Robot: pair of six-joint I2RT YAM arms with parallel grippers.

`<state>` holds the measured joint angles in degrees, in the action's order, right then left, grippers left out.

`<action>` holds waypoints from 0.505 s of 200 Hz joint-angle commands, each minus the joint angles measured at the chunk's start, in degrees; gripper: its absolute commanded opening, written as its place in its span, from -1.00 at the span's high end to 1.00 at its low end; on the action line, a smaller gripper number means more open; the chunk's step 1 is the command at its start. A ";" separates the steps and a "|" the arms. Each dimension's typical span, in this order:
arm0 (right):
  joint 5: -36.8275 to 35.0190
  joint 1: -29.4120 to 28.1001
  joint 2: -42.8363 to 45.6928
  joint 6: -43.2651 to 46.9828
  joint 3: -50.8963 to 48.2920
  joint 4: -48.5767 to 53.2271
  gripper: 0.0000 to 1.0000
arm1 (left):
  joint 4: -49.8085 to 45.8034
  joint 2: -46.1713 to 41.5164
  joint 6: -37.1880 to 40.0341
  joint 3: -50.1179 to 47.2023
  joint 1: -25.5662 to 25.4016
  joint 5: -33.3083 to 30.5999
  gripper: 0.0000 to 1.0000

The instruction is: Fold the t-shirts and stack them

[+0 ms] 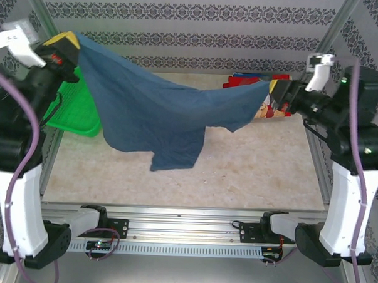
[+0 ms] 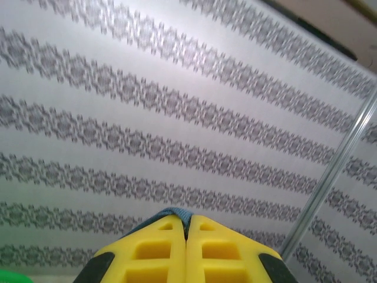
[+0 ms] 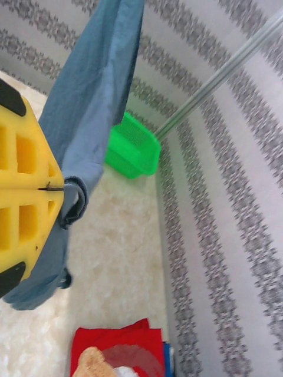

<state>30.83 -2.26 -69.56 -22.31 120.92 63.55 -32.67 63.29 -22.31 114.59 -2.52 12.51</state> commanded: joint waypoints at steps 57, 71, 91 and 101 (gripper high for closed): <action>15.93 6.69 -5.89 -10.83 22.08 3.01 1.00 | -2.31 -3.36 3.91 6.94 0.42 -3.78 1.00; 18.00 9.54 -6.26 -13.77 21.20 -0.31 1.00 | -1.88 -2.84 4.20 7.36 0.44 -4.37 1.00; 19.73 12.54 -6.80 -17.75 18.01 -6.65 1.00 | -1.75 -0.57 4.44 8.57 0.44 -4.03 1.00; 19.47 13.10 -7.41 -18.06 16.48 -8.42 1.00 | -1.70 0.83 4.45 8.83 0.46 -4.06 1.00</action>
<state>47.07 8.71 -74.85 -34.76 140.35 63.29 -34.61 60.71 -19.49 121.93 -2.52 9.13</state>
